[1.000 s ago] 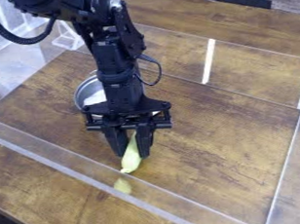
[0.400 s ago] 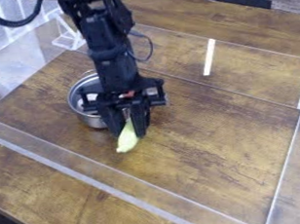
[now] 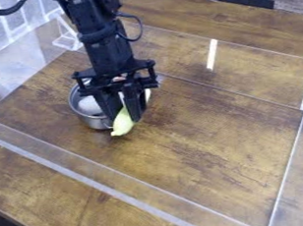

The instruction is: Move the green spoon to the left

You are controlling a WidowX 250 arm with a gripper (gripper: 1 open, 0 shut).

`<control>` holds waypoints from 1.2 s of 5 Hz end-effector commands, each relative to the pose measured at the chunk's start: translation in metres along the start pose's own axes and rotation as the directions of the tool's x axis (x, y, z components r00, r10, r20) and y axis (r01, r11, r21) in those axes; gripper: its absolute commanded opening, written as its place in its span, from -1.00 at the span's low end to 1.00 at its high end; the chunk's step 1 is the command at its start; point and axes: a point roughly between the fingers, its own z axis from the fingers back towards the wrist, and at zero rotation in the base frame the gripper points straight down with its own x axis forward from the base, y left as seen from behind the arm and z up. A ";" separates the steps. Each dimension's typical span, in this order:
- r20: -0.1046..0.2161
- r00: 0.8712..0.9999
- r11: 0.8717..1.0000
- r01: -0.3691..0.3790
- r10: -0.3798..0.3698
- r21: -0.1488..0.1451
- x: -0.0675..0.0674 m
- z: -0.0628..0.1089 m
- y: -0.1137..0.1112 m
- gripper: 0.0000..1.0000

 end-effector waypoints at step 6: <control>0.132 0.976 0.983 -0.161 0.172 -0.087 0.008 0.029 -0.004 -1.00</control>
